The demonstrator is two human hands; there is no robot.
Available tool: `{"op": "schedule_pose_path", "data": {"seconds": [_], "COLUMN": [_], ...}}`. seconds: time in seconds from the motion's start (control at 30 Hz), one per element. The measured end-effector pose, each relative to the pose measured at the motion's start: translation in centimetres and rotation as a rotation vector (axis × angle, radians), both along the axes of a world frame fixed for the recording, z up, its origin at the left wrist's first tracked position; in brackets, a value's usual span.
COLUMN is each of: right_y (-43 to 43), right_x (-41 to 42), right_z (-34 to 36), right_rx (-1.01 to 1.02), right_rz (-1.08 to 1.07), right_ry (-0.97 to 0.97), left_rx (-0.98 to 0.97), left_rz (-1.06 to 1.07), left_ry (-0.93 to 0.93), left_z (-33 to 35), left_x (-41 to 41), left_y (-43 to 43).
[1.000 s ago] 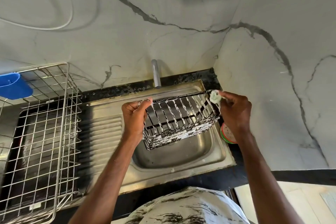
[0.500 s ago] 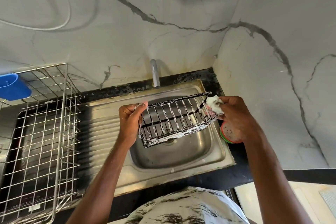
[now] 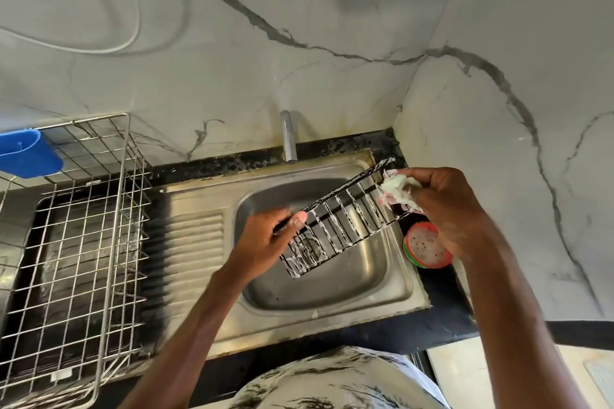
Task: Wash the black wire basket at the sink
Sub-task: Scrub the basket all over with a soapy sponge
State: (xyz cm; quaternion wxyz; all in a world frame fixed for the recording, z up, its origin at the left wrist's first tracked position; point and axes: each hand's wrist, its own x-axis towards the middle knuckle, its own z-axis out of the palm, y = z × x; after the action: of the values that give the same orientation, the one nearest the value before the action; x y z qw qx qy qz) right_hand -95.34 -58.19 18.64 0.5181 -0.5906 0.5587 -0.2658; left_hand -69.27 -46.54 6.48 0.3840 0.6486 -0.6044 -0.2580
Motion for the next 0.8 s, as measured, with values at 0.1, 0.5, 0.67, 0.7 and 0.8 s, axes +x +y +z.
{"op": "schedule_pose_path", "data": {"seconds": [0.1,0.5,0.67,0.7,0.8], "right_y": [1.0,4.6,3.6,3.3,2.8], "right_x": [0.9,3.2,0.7,0.2,0.3], "right_z": [-0.4,-2.0,-0.7,-0.6,-1.2], "right_rx": [-0.038,-0.082,-0.114,-0.130,-0.203], "right_rz": [0.015,0.208,0.211,0.146,-0.011], "right_ry": [0.046,0.182,0.184,0.138,0.054], "left_rx": [-0.002,-0.040,-0.032,-0.025,-0.010], "left_rz": [-0.063,0.100,0.136,0.147,0.164], "left_ry": [-0.012,0.340,0.507,0.549,0.612], "left_z": [0.7,1.1,1.4,1.4,1.3], "left_x": [-2.3,-7.6,-7.0,-6.9,-6.9], "left_y": [-1.4,-4.0,-3.2,-3.1,-2.8]}}
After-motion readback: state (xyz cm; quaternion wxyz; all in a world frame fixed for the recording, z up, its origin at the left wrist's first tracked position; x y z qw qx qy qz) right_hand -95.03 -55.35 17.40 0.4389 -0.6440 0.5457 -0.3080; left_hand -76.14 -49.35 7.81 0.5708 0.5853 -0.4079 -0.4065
